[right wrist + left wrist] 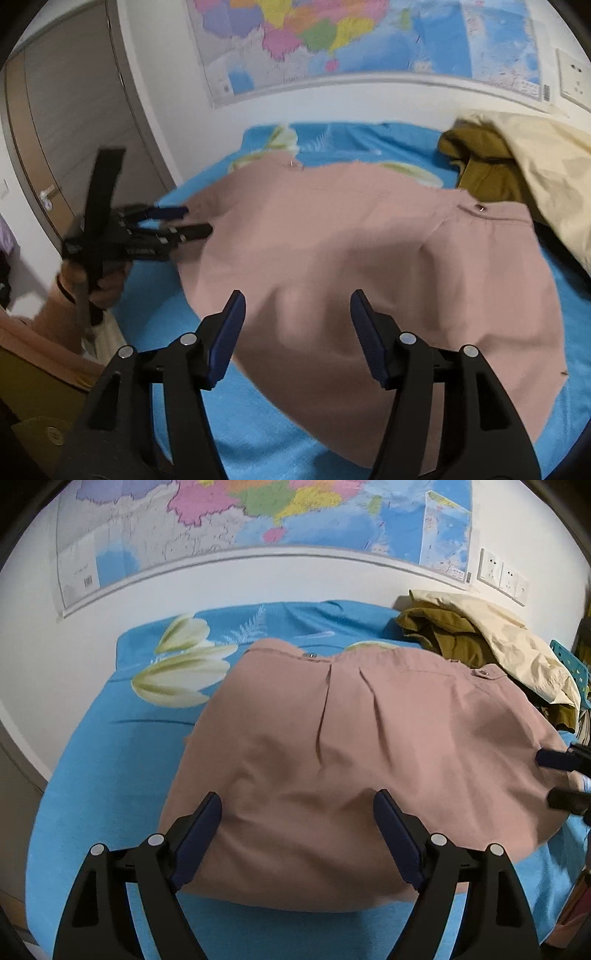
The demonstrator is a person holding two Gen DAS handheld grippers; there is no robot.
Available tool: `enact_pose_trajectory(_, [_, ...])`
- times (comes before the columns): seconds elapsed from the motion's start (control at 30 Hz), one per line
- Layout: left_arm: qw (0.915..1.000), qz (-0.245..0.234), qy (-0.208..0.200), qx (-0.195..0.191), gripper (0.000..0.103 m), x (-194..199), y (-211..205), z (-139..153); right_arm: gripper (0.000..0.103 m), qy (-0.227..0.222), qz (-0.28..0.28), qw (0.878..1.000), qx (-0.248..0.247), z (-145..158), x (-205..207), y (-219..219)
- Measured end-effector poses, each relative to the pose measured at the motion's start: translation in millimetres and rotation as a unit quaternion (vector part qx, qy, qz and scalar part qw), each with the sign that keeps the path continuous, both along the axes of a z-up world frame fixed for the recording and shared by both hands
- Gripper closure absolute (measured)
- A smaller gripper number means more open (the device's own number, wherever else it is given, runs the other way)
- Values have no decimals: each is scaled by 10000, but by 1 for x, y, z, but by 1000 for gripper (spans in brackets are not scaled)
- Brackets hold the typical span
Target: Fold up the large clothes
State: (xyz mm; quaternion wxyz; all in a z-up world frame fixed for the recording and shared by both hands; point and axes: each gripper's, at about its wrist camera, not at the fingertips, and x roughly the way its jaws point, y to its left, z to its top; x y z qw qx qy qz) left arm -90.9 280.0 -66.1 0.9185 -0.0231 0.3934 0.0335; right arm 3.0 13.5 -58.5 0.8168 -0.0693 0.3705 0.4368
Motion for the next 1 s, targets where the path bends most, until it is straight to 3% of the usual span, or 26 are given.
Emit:
enact_pose_trajectory(0.13, [10000,-11,43,13,22,4,1,-9,46,362,-207,9991,37,-19,10,-9])
enact_pose_trajectory(0.23, [10000,9,55,23,21,7,2,-8,47,470,-295,9982,207,-16,11,-19])
enact_pose_trajectory(0.4, [9998,75,-170,50,22,1,9,3,46,243,-772,9957,449,2,9,-56])
enact_pose_trajectory(0.63, [9986,239,126,-459,24,11,38,-14,49,466,-1724,9838,165,-22,26,-109])
enact_pose_trajectory(0.77, [9988,294,183,-351,26,13,38,-11,49,470,-1829,9819,145,-22,24,-114])
enact_pose_trajectory(0.87, [9991,295,-4,-317,26,4,40,-4,46,338,-1780,9834,140,-13,19,-107])
enact_pose_trajectory(1.0, [9977,434,4,-513,26,-7,52,-2,42,-82,-1149,9930,250,14,2,-77])
